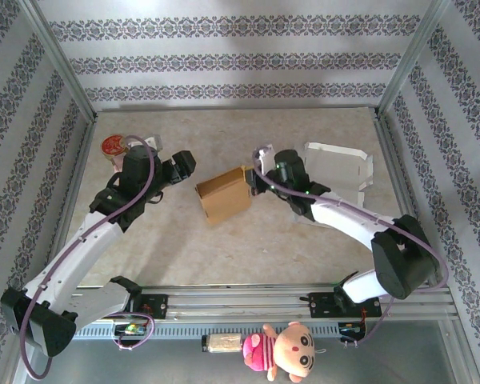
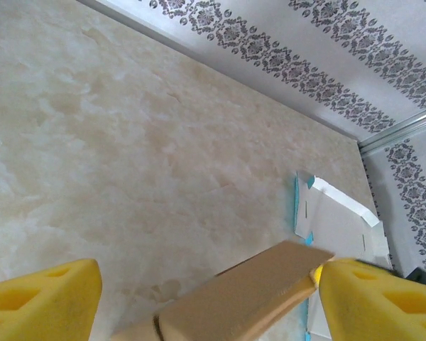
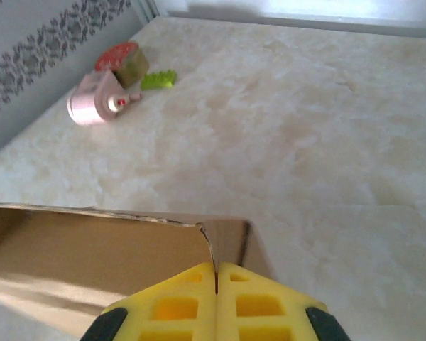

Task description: Fold the paper box

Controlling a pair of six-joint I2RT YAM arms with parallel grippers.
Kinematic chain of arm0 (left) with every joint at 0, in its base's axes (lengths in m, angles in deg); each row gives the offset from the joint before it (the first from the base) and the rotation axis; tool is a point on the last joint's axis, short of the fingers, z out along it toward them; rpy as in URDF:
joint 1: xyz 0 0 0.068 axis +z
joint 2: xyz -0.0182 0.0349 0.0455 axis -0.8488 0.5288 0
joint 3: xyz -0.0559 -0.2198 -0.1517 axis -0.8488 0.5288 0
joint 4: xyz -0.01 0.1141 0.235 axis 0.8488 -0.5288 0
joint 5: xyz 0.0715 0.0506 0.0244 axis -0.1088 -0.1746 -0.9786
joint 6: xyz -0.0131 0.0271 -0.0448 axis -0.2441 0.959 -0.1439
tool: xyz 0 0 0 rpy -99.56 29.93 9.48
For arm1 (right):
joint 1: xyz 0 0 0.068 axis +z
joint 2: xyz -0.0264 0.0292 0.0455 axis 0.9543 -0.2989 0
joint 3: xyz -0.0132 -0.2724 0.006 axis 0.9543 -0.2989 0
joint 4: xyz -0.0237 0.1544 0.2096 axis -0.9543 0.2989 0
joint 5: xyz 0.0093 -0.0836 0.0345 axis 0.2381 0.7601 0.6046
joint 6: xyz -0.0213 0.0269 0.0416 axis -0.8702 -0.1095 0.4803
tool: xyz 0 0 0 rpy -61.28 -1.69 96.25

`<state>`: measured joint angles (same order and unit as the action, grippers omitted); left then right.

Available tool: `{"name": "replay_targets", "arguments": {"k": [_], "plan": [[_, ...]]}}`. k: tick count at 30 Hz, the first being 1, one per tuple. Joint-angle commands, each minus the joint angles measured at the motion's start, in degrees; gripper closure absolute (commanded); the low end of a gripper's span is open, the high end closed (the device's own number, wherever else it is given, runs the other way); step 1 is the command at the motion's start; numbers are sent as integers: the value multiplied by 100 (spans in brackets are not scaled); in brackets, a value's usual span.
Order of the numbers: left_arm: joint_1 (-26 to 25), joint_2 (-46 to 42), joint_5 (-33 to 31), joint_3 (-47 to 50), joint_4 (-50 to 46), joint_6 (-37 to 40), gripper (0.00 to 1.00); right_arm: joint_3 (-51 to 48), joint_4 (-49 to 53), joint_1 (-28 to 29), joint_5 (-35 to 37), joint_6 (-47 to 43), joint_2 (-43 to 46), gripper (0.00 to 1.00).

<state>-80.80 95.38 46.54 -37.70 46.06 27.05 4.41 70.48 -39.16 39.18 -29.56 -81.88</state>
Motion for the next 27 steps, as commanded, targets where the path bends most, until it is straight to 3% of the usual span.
{"name": "replay_targets", "arguments": {"k": [1,8,20,22,25,27], "plan": [[76,-84,-67,154,304,1,20,-434,-1114,111,61,-478,95,94],[82,-79,84,253,344,-135,19,-929,-1424,194,82,-593,349,87],[-113,-163,114,206,-147,-486,22,-947,-838,220,-187,-330,1100,53],[-251,-236,-41,221,-243,-722,23,-896,-543,214,-205,-196,1433,47],[-553,-413,-366,273,-449,-1517,30,-513,246,113,35,531,1820,25],[-832,-558,-742,363,-581,-2252,37,171,1286,-191,-230,1038,1685,22]]}}
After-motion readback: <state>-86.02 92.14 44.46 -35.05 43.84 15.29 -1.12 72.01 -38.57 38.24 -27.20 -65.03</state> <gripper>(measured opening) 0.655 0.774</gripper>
